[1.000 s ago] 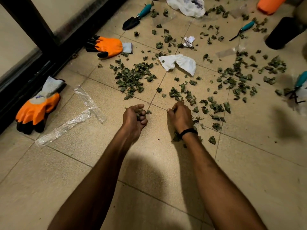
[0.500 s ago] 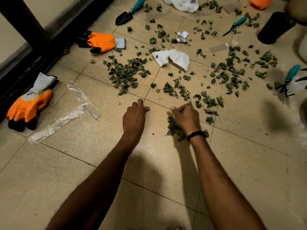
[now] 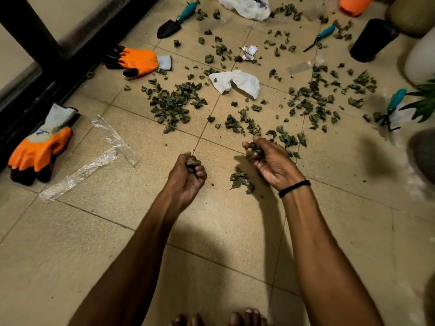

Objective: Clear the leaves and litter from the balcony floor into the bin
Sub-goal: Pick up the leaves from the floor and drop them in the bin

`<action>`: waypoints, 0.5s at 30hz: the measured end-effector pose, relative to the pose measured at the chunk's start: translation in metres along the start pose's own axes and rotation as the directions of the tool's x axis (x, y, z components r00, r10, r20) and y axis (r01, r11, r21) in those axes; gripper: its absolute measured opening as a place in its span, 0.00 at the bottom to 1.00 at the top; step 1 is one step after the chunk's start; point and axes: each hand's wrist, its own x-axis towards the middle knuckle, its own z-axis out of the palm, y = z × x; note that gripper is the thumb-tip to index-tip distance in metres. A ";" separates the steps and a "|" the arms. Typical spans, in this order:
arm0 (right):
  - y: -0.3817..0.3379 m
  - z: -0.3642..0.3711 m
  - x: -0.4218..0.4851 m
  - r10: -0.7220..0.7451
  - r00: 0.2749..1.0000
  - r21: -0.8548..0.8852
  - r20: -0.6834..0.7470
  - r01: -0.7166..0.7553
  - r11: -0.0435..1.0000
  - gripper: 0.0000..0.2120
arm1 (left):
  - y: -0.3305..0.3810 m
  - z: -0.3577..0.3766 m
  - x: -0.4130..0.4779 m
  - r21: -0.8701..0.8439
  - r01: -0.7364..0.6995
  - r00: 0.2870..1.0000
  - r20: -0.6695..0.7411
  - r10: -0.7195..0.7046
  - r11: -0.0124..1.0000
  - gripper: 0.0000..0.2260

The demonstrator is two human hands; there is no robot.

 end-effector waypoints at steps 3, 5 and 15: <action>0.003 -0.011 -0.008 0.009 0.998 -0.142 -0.062 -0.018 0.990 0.08 | -0.009 -0.003 -0.006 -0.059 0.035 0.998 0.051 -0.032 0.998 0.04; 0.014 -0.019 -0.010 -0.050 0.989 -0.394 -0.136 -0.008 0.919 0.08 | -0.016 0.001 -0.010 -0.061 0.055 0.996 0.068 -0.051 0.997 0.07; 0.069 -0.026 -0.011 -0.376 0.926 -0.955 0.018 0.127 0.267 0.06 | -0.044 0.026 -0.013 0.723 -0.193 0.968 0.032 0.247 0.663 0.20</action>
